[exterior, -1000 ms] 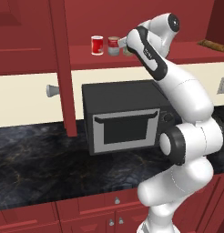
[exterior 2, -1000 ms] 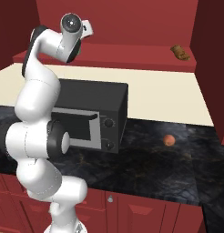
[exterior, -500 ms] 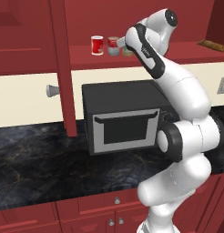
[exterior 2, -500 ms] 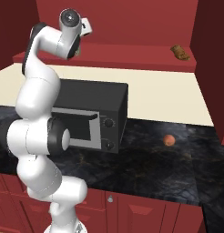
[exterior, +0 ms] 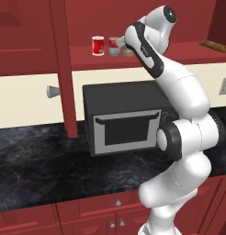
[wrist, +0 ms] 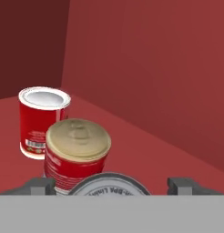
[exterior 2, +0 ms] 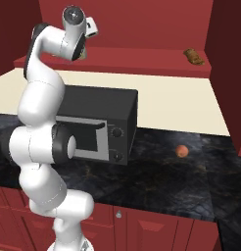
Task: Pick the cans from the counter and place them in their designated side in the cabinet.
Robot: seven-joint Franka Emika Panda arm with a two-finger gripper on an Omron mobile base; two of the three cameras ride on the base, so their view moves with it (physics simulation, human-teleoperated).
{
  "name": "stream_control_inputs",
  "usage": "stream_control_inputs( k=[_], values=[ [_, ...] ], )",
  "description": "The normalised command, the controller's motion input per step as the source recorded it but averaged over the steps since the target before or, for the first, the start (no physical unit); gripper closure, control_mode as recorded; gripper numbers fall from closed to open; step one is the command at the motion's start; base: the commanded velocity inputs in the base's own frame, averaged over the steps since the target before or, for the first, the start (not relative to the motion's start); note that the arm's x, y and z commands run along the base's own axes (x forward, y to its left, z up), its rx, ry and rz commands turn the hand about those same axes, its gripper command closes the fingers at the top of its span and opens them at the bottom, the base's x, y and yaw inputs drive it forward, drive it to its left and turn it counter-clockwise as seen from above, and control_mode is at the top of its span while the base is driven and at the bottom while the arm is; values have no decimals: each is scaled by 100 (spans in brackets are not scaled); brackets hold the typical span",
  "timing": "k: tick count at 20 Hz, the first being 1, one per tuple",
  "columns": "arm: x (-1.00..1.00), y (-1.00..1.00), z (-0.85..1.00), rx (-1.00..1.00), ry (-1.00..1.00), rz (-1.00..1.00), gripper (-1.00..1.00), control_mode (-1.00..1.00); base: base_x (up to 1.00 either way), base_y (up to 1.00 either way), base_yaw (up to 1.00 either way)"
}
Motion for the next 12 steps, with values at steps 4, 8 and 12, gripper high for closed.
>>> stream_control_inputs(
  k=[4,8,12],
  values=[
    [11,0,0,-1,-5,3,-100,-100,0,0,0],
    [2,0,0,0,-8,3,-100,-100,0,0,0],
    [0,0,5,0,-10,4,-100,-100,0,0,0]
  ],
)
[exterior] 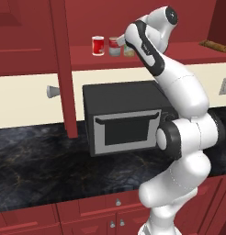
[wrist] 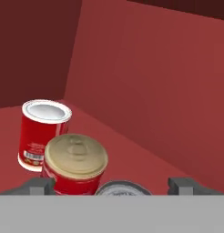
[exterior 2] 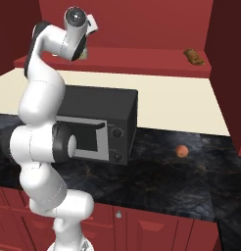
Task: Pick the cans from the counter and place them in their designated side in the cabinet.
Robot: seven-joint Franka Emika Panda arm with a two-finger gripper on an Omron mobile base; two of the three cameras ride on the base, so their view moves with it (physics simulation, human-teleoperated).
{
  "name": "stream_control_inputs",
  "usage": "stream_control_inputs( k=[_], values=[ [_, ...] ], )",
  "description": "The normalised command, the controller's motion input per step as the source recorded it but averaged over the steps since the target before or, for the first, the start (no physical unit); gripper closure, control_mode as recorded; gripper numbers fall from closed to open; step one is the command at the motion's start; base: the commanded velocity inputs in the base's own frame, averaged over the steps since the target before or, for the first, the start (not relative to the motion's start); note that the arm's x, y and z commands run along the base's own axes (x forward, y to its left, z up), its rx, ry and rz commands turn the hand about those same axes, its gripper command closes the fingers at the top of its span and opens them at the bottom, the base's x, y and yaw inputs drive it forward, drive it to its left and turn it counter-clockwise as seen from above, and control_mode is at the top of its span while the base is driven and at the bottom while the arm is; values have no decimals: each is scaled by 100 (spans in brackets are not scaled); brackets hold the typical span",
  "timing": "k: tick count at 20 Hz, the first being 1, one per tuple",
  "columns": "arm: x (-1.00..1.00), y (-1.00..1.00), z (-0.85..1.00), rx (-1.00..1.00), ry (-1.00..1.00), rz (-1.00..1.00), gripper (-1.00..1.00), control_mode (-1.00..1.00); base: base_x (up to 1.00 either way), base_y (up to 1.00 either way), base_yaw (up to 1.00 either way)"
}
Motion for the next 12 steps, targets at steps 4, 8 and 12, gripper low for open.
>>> stream_control_inputs(
  k=[4,8,12],
  values=[
    [-10,0,12,0,-12,5,-100,-100,0,0,0],
    [-38,0,2,0,-15,4,-100,-100,0,0,0],
    [-58,0,-7,0,-15,3,-100,-100,0,0,0]
  ],
)
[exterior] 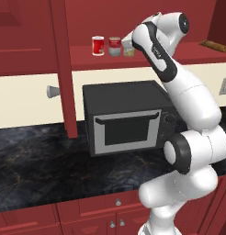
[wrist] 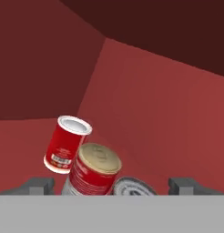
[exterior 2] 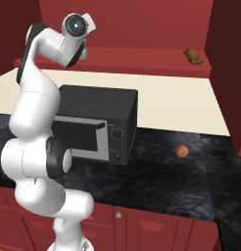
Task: Pick the cans from the counter and place them in their designated side in the cabinet.
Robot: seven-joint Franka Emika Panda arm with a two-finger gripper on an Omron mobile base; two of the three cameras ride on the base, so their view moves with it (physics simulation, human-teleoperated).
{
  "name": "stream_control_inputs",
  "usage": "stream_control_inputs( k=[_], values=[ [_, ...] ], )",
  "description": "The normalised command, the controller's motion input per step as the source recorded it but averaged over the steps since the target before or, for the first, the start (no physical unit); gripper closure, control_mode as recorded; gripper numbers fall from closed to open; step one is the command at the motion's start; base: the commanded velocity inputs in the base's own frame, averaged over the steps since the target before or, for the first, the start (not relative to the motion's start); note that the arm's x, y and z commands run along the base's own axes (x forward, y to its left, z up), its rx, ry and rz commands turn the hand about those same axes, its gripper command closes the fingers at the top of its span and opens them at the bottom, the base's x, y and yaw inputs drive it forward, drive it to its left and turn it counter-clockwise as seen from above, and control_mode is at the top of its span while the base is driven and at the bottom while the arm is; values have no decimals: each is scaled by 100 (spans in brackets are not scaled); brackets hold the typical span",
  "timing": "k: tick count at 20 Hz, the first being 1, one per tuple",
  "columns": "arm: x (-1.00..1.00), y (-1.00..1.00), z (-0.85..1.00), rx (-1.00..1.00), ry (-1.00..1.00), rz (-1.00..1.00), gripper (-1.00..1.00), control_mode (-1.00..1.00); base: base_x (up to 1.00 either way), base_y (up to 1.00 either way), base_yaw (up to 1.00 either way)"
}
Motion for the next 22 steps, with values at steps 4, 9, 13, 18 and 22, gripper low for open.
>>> stream_control_inputs(
  k=[4,9,13,18,22],
  values=[
    [-67,-2,-4,0,-15,2,-100,-100,0,0,0],
    [-78,-13,8,0,-5,0,-100,-100,0,0,0],
    [-85,-16,7,0,-2,0,-100,-100,0,0,0],
    [-83,-13,3,0,0,0,-100,-100,0,0,0],
    [-79,-10,0,0,0,0,-100,-100,0,0,0]
  ],
)
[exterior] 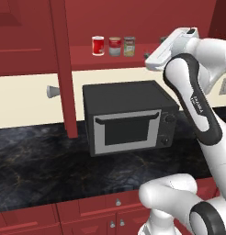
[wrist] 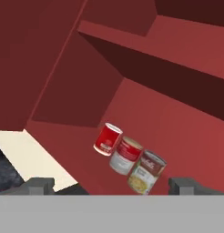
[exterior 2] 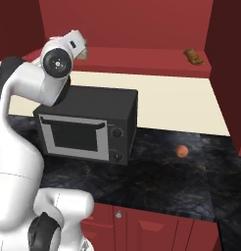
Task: Pick the cans from the counter and place them in their designated side in the cabinet.
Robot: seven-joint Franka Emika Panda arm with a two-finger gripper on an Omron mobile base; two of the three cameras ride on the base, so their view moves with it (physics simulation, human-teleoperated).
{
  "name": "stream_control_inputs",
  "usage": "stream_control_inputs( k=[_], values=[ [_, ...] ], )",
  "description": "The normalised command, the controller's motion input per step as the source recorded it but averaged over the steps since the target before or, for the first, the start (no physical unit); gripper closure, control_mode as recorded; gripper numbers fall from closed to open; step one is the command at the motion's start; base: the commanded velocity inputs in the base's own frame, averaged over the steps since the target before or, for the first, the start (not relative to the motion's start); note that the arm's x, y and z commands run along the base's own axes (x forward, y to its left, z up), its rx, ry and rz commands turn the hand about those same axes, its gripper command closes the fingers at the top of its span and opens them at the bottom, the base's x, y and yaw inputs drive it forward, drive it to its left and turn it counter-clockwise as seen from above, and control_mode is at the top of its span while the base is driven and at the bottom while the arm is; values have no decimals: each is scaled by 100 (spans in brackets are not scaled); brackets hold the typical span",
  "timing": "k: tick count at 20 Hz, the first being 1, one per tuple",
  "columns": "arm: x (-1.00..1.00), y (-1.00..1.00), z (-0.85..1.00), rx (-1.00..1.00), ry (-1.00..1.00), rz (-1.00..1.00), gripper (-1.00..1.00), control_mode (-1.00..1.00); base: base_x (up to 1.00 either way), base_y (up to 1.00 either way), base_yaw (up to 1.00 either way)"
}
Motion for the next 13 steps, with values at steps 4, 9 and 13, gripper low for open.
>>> stream_control_inputs(
  k=[4,9,13],
  values=[
    [-73,-6,0,0,0,0,-100,-100,0,0,0],
    [-71,-11,0,0,0,0,-100,-100,0,0,0],
    [-69,-15,0,0,3,0,-100,-100,0,0,0]
  ],
)
